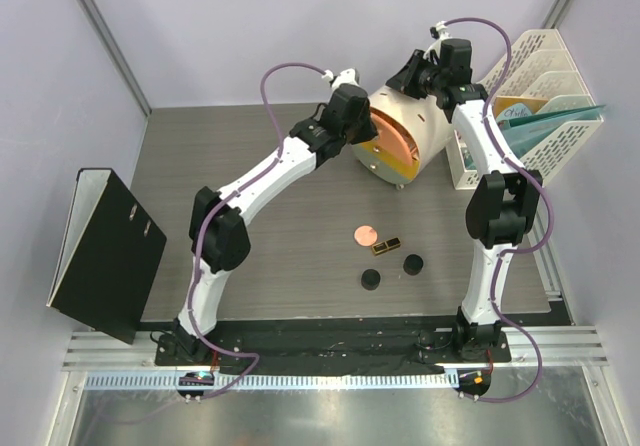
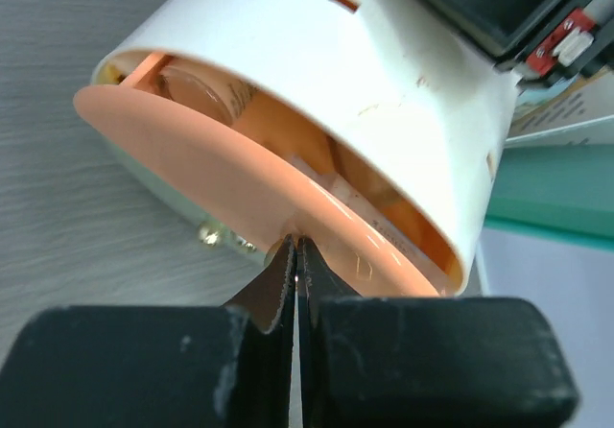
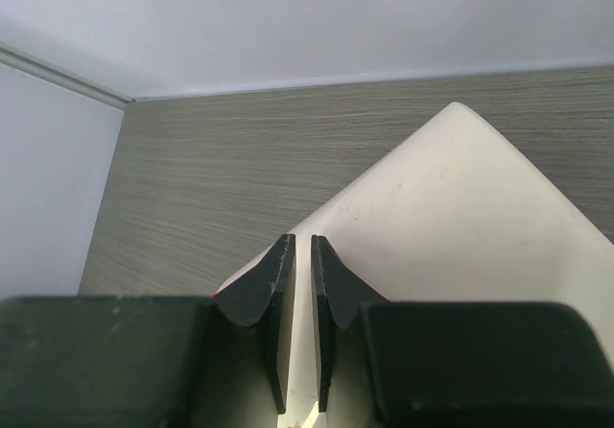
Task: Organize the makeup
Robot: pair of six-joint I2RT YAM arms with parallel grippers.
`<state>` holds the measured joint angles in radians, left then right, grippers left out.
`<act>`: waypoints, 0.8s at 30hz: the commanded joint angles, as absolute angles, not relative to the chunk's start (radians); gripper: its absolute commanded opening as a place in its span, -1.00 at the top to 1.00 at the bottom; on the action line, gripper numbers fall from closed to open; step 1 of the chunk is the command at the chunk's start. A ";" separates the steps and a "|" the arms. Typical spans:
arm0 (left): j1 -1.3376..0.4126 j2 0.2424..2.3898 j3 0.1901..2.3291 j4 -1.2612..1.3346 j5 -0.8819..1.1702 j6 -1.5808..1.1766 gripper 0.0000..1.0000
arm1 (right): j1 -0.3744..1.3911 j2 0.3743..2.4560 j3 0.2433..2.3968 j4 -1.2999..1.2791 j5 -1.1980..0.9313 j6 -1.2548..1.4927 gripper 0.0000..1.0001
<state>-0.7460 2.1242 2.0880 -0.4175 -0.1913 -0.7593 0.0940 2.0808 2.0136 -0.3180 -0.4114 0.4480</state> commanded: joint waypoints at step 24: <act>-0.753 1.941 1.896 -0.221 -0.196 -0.730 -0.14 | 0.089 2.095 2.062 -0.545 -0.357 0.434 0.63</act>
